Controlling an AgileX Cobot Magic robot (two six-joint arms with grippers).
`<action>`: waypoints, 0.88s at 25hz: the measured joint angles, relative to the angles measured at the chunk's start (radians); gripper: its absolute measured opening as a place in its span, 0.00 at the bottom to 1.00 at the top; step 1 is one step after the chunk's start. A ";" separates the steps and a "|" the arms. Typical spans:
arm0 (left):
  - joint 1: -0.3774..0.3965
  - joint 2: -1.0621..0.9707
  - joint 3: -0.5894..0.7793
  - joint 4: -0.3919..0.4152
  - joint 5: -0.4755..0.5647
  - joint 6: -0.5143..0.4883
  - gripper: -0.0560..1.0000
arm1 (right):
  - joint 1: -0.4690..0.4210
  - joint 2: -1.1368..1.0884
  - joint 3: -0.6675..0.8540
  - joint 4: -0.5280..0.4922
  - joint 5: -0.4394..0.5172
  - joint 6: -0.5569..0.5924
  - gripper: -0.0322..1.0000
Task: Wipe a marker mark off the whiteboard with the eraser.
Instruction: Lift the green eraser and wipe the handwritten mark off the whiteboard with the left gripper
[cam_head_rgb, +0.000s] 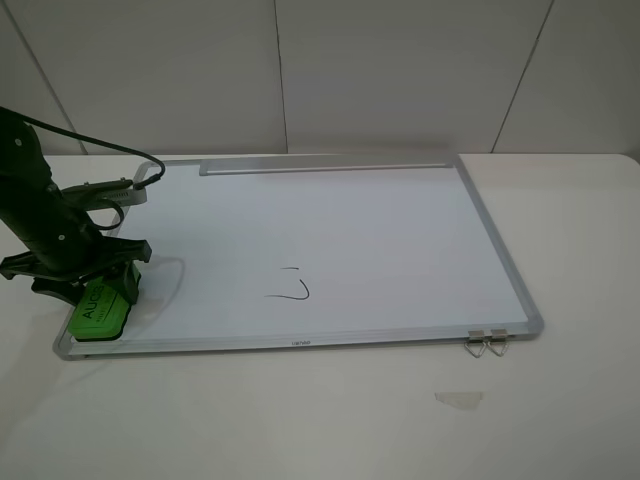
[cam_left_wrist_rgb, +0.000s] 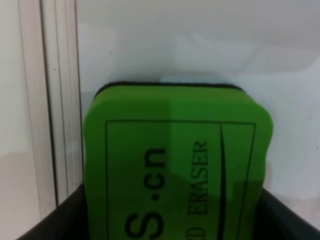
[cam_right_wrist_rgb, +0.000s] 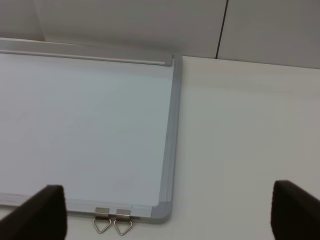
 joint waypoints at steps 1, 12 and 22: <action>0.000 0.000 -0.001 0.000 0.003 0.000 0.62 | 0.000 0.000 0.000 0.000 0.000 0.000 0.82; 0.000 -0.119 -0.072 -0.033 0.153 0.052 0.62 | 0.000 0.000 0.000 0.000 0.000 0.000 0.82; -0.121 -0.125 -0.354 -0.033 0.339 0.157 0.62 | 0.000 0.000 0.000 0.000 0.000 0.000 0.82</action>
